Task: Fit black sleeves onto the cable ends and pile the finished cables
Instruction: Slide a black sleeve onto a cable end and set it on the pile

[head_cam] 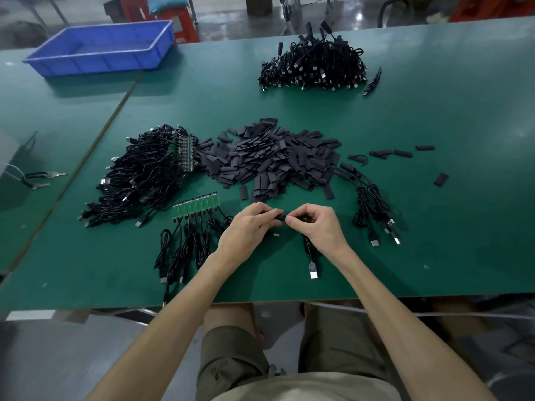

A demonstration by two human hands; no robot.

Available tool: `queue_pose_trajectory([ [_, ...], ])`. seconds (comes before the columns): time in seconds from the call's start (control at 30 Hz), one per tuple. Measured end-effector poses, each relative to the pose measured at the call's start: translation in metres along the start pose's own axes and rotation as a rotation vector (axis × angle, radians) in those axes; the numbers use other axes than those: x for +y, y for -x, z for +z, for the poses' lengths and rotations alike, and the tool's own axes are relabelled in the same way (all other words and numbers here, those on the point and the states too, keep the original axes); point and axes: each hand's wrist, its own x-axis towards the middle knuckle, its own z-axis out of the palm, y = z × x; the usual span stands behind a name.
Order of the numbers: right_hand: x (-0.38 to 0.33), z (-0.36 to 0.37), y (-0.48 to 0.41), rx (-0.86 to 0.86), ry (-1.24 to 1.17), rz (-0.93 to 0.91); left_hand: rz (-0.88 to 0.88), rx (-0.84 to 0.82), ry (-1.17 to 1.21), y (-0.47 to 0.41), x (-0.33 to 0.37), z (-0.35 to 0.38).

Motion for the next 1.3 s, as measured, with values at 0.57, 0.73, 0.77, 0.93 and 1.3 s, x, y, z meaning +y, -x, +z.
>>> queue_pose_trajectory([
  [0.57,-0.004,0.001,0.000,-0.036,-0.014,0.019,-0.170,0.071,0.356,-0.007,-0.005,0.001],
  [0.73,-0.007,0.000,0.002,-0.055,0.004,0.014,-0.190,0.049,0.437,-0.006,-0.010,0.004],
  [0.77,-0.007,-0.001,0.001,-0.059,0.004,0.012,-0.190,0.049,0.438,-0.006,-0.011,0.005],
  [0.93,-0.008,-0.002,0.002,-0.087,0.014,0.013,-0.167,0.054,0.406,-0.004,-0.014,0.007],
  [1.3,-0.008,-0.001,0.000,-0.088,0.025,0.021,-0.094,0.073,0.320,-0.001,-0.014,0.005],
])
